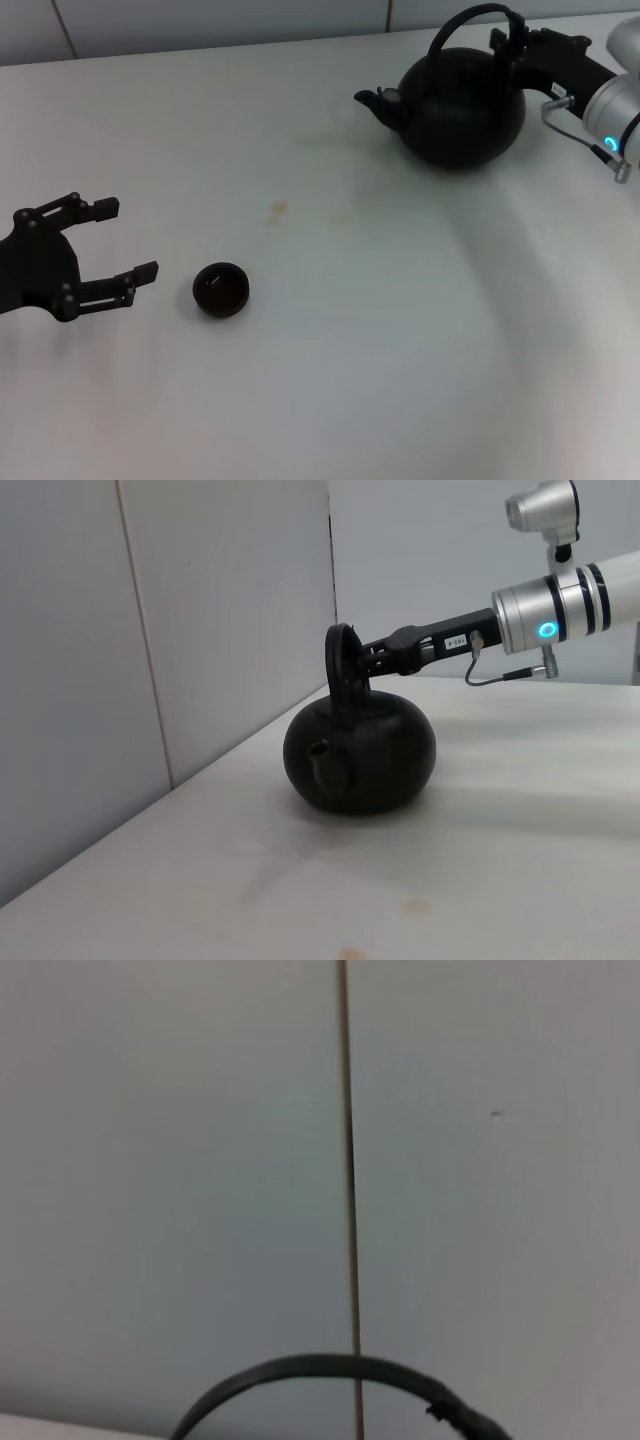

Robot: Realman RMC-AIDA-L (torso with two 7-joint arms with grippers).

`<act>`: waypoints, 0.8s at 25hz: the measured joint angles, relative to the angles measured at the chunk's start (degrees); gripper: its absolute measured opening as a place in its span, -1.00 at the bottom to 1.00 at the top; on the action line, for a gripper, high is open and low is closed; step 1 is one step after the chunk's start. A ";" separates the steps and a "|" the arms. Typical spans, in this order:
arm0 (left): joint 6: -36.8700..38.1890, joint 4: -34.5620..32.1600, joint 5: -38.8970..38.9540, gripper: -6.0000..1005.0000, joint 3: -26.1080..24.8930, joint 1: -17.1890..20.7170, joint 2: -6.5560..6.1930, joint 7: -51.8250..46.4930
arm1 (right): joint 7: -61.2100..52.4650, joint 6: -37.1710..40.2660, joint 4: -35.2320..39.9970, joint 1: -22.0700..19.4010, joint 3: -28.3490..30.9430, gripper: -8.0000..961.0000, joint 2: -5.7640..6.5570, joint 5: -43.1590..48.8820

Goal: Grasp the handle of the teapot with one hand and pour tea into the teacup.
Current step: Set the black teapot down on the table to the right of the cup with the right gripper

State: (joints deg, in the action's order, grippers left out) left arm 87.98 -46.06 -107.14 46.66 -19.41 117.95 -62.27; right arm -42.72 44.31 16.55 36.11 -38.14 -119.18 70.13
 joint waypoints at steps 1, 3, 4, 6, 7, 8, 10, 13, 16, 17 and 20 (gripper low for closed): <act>0.01 0.00 0.00 0.73 0.00 0.08 0.00 -0.01 | 0.00 -0.52 -0.01 0.11 -0.39 -0.72 0.00 0.00; 0.06 -0.07 0.00 0.73 0.00 0.20 0.00 -0.02 | -0.03 -1.58 0.01 0.36 -0.79 -0.63 -0.05 0.00; 0.08 -0.11 0.00 0.73 0.01 0.25 0.00 -0.03 | -0.09 -2.12 0.02 0.51 -0.91 -0.54 -0.07 0.00; 0.15 -0.15 0.00 0.73 0.00 0.27 0.00 -0.03 | -0.24 -2.76 0.04 0.77 -1.28 -0.37 -0.09 0.00; 0.23 -0.16 0.00 0.73 -0.04 0.27 0.00 -0.04 | -0.22 -2.79 0.10 0.82 -1.51 -0.28 -0.09 0.00; 0.23 -0.16 0.00 0.73 -0.04 0.27 0.00 -0.04 | -0.22 -2.79 0.10 0.82 -1.51 -0.20 -0.09 0.00; 0.31 -0.17 0.00 0.73 -0.13 0.27 -0.01 -0.04 | -0.22 -2.69 0.19 0.82 -1.55 -0.04 -0.13 0.00; 0.40 -0.18 0.00 0.73 -0.17 0.31 -0.01 -0.04 | -0.22 -2.48 0.33 0.78 -1.57 0.19 -0.18 -0.03; 0.40 -0.17 0.01 0.73 -0.17 0.33 -0.05 -0.04 | -0.22 -1.70 0.51 0.48 -1.59 0.38 -0.18 -0.37; 0.40 -0.17 0.01 0.73 -0.18 0.34 -0.09 -0.04 | -0.22 -1.26 0.64 0.30 -1.58 0.44 -0.19 -0.46; 0.40 -0.17 0.01 0.73 -0.18 0.34 -0.09 -0.04 | -0.21 0.06 0.95 -0.24 -1.58 0.61 -0.30 -0.53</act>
State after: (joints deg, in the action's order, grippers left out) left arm 88.38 -46.24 -107.14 46.49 -19.07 117.86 -62.32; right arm -42.93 44.37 17.50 35.87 -39.72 -119.48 69.61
